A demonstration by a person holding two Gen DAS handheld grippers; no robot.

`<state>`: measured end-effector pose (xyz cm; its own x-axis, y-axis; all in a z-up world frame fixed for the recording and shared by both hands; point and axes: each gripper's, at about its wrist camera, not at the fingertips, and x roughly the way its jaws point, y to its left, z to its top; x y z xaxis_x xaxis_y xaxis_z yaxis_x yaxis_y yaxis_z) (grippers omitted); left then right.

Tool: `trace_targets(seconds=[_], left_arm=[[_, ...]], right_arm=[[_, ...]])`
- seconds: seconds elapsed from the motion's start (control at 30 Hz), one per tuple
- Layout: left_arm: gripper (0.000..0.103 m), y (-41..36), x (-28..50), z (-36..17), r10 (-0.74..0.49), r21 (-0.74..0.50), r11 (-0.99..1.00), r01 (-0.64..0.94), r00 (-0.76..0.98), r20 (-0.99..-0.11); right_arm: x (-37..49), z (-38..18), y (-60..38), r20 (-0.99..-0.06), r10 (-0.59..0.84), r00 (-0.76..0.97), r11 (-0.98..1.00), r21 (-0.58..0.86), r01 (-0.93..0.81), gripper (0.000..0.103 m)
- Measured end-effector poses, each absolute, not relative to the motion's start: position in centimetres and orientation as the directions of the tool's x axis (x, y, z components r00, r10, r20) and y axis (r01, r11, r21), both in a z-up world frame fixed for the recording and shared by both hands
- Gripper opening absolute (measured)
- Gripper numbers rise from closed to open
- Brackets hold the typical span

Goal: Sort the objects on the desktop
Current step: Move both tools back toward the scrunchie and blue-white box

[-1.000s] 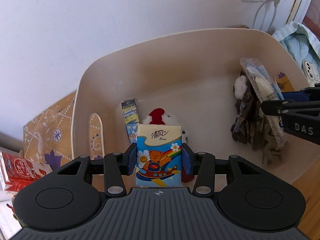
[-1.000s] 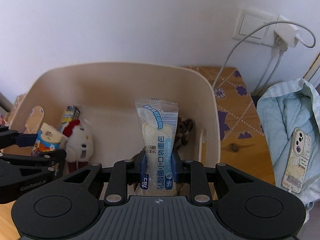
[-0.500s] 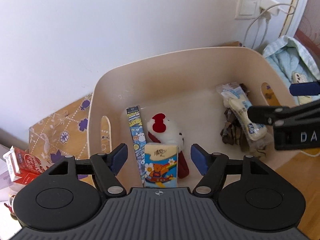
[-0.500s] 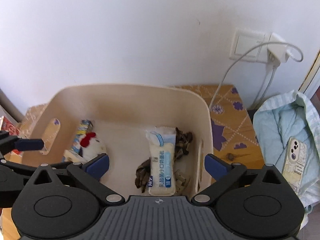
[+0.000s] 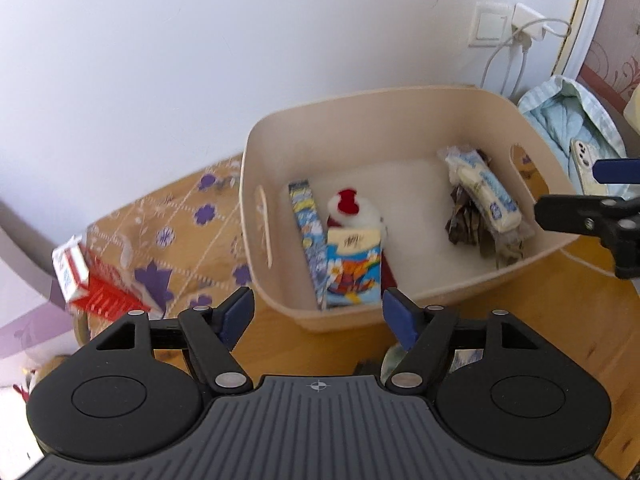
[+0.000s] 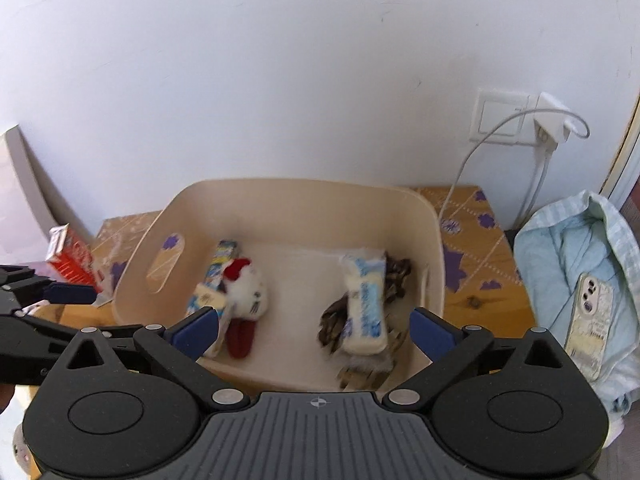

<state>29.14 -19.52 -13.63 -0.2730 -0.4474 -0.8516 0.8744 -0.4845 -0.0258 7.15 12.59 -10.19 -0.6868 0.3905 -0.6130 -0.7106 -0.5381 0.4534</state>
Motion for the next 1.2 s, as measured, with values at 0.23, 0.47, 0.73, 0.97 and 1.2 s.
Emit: trace_targets(seconds=[0.23, 0.47, 0.73, 0.97, 1.2], left_arm=[[0.073, -17.2, 29.6, -16.0, -0.394, -0.055, -0.49, 0.87, -0.277, -0.877], [0.072, -15.1, 28.8, -18.7, -0.324, -0.124, -0.448, 0.885, -0.291, -0.9], [0.072, -14.8, 29.5, -20.8, -0.275, -0.214, -0.315, 0.924, -0.305, -0.912], [0.072, -16.1, 30.9, -20.8, -0.241, -0.355, -0.161, 0.921, -0.385, -0.891], [0.072, -16.2, 29.7, -20.9, -0.227, -0.39, -0.131, 0.912, -0.41, -0.883]], right_arm=[[6.0, -12.5, 9.5, -0.661, 0.322, -0.678, -0.56, 0.445, -0.699, 0.103], [4.4, -15.3, 7.2, -0.716, 0.301, -0.63, -0.599, 0.373, -0.709, 0.103], [3.7, -18.5, 7.6, -0.752, 0.195, -0.63, -0.609, 0.411, -0.678, 0.103], [3.9, -19.8, 7.7, -0.757, 0.182, -0.628, -0.627, 0.402, -0.667, 0.103], [3.0, -20.5, 7.8, -0.751, 0.154, -0.642, -0.632, 0.424, -0.649, 0.103]])
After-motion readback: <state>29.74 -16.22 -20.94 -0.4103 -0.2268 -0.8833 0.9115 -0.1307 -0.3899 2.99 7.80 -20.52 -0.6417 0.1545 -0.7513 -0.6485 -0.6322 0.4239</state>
